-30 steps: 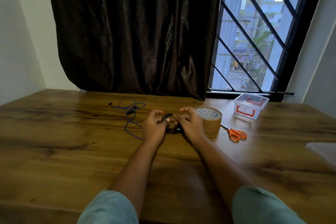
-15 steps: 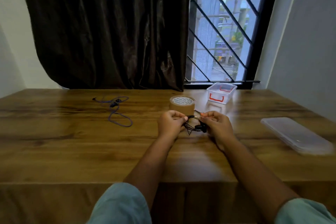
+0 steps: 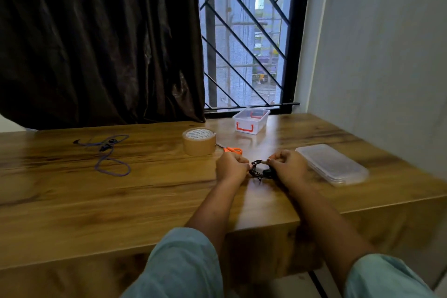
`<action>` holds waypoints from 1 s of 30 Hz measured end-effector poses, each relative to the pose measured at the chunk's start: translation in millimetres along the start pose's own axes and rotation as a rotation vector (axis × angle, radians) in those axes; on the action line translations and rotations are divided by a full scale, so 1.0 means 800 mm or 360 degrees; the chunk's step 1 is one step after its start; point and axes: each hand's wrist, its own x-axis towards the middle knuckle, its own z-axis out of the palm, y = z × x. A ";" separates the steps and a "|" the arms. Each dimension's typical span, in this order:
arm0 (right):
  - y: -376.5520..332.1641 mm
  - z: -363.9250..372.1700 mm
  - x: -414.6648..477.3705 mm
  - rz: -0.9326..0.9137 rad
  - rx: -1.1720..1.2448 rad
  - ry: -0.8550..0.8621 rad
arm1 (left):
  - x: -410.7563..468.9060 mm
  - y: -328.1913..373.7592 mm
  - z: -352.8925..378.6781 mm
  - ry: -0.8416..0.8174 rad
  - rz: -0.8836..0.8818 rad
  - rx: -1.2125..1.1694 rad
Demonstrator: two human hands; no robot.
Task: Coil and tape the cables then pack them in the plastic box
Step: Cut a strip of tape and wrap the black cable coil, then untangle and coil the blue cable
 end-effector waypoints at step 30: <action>-0.147 0.308 -0.102 -0.1350 -0.1003 -0.1046 | 0.072 -0.106 -0.338 0.1078 -0.0011 0.0150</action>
